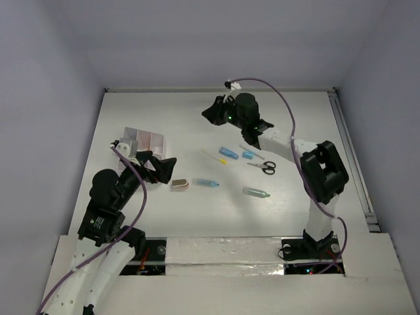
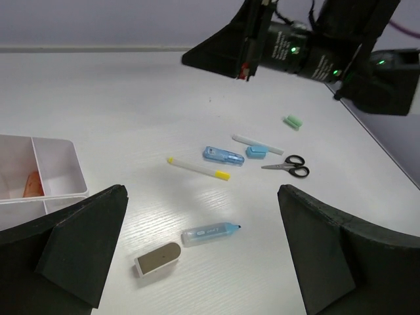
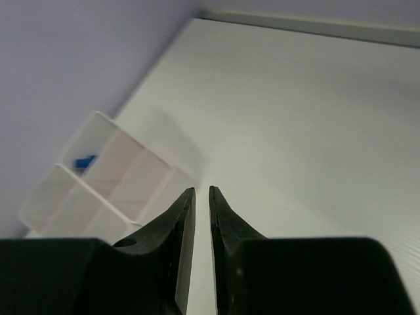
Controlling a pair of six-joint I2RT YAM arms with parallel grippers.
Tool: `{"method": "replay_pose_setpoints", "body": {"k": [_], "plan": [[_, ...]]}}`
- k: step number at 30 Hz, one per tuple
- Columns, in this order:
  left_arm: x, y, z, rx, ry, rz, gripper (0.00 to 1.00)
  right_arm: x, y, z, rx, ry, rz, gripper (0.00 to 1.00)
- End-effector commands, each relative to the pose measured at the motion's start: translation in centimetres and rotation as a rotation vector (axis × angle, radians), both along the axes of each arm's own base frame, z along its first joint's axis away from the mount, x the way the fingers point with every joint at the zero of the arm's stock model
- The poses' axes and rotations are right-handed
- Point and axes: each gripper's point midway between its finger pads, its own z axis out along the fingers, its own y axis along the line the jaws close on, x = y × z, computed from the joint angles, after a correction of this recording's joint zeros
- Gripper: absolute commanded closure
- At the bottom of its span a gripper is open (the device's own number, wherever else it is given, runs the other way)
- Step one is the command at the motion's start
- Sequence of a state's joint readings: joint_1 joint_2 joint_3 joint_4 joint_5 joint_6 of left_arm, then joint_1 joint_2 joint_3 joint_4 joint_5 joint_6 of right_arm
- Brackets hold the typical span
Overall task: Sort the stationery into containers
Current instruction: Pick up the stationery from the center of the board.
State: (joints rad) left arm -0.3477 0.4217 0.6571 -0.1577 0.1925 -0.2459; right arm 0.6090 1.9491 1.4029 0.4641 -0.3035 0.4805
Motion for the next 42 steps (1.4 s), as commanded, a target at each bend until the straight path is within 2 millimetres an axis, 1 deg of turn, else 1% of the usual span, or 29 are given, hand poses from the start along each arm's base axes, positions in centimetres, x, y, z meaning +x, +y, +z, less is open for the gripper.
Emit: {"method": "replay_pose_setpoints", "body": {"k": [1, 2, 3, 4, 5, 6, 7, 8, 9, 11, 12, 13, 14, 15, 16, 19, 20, 23, 24, 27, 30, 31, 33, 35, 36, 38, 40, 42], "plan": [[-0.5, -0.3, 3.3, -0.033, -0.088, -0.023, 0.01, -1.6, -5.7, -5.9, -0.409, 0.080, -0.089, 0.79], [-0.6, -0.3, 3.3, -0.033, -0.090, -0.023, 0.01, -1.9, -6.5, -7.0, -0.472, 0.094, -0.088, 0.79], [-0.5, -0.3, 3.3, -0.034, -0.089, -0.024, 0.01, -2.1, -7.4, -6.7, -0.511, 0.086, -0.104, 0.80], [-0.5, -0.3, 3.3, -0.032, -0.089, -0.026, 0.01, -1.8, -8.8, -7.0, -0.577, 0.061, -0.116, 0.80], [-0.5, -0.4, 3.3, -0.033, -0.088, -0.027, 0.01, -2.5, -9.5, -7.7, -0.628, 0.084, -0.100, 0.75], [-0.5, -0.4, 3.3, -0.033, -0.088, -0.027, 0.01, -2.8, -9.8, -8.0, -0.658, 0.090, -0.088, 0.70], [-0.5, -0.4, 3.4, -0.033, -0.091, -0.029, 0.01, -2.6, -9.8, -7.4, -0.684, 0.072, -0.074, 0.65], [-0.5, -0.4, 3.4, -0.033, -0.091, -0.030, 0.01, -3.2, -10.5, -8.4, -0.749, 0.097, -0.042, 0.59], [-0.5, -0.5, 3.3, -0.033, -0.090, -0.030, 0.01, -3.1, -10.6, -9.5, -0.784, 0.118, -0.030, 0.56], [-0.4, -0.4, 3.3, -0.033, -0.088, -0.029, 0.01, -2.9, -11.4, -10.1, -0.858, 0.131, -0.025, 0.53], [-0.4, -0.4, 3.2, -0.034, -0.086, -0.029, 0.01, -2.8, -11.6, -10.7, -0.880, 0.141, -0.023, 0.49], [-0.4, -0.5, 3.2, -0.033, -0.086, -0.030, 0.01, -2.7, -11.7, -11.6, -0.904, 0.149, -0.013, 0.48], [-0.4, -0.5, 3.2, -0.034, -0.086, -0.030, 0.01, -3.0, -11.9, -12.2, -0.925, 0.168, 0.000, 0.44], [-0.4, -0.5, 3.1, -0.032, -0.084, -0.030, 0.01, -2.9, -11.8, -12.2, -0.929, 0.169, 0.003, 0.43], [-0.4, -0.5, 3.2, -0.034, -0.084, -0.030, 0.01, -2.9, -11.8, -13.0, -0.943, 0.184, 0.012, 0.43], [-0.4, -0.6, 3.1, -0.033, -0.083, -0.034, 0.01, -2.8, -11.7, -13.7, -0.954, 0.199, 0.022, 0.42], [-0.4, -0.6, 3.1, -0.031, -0.082, -0.034, 0.01, -2.8, -11.7, -14.3, -0.963, 0.211, 0.030, 0.42], [-0.3, -0.5, 3.0, -0.030, -0.079, -0.030, 0.01, -3.0, -11.6, -14.8, -0.971, 0.220, 0.052, 0.42], [-0.3, -0.5, 3.0, -0.030, -0.079, -0.030, 0.01, -3.1, -11.6, -15.3, -0.978, 0.234, 0.061, 0.42], [-0.3, -0.5, 3.1, -0.032, -0.083, -0.030, 0.01, -3.0, -11.3, -15.6, -0.976, 0.241, 0.072, 0.42], [-0.3, -0.5, 3.0, -0.029, -0.080, -0.032, 0.01, -2.9, -10.9, -16.3, -0.971, 0.249, 0.090, 0.42], [-0.3, -0.6, 3.0, -0.030, -0.079, -0.034, 0.01, -3.0, -10.7, -16.8, -0.971, 0.259, 0.101, 0.42], [-0.3, -0.5, 3.0, -0.032, -0.080, -0.032, 0.01, -2.6, -10.3, -16.8, -0.960, 0.252, 0.103, 0.42], [-0.2, -0.3, 3.0, -0.031, -0.081, -0.021, 0.01, -2.4, -10.1, -17.6, -0.963, 0.263, 0.111, 0.42], [-0.2, -0.3, 3.1, -0.031, -0.082, -0.023, 0.01, -2.1, -9.9, -17.6, -0.960, 0.258, 0.109, 0.42], [-0.2, -0.3, 3.0, -0.032, -0.080, -0.023, 0.01, -1.9, -9.7, -18.1, -0.964, 0.263, 0.109, 0.42], [-0.2, -0.4, 3.0, -0.032, -0.080, -0.024, 0.01, -1.4, -9.3, -18.0, -0.954, 0.253, 0.110, 0.43], [-0.3, -0.4, 3.1, -0.031, -0.082, -0.026, 0.01, -1.3, -9.3, -18.5, -0.965, 0.261, 0.116, 0.47]]}}
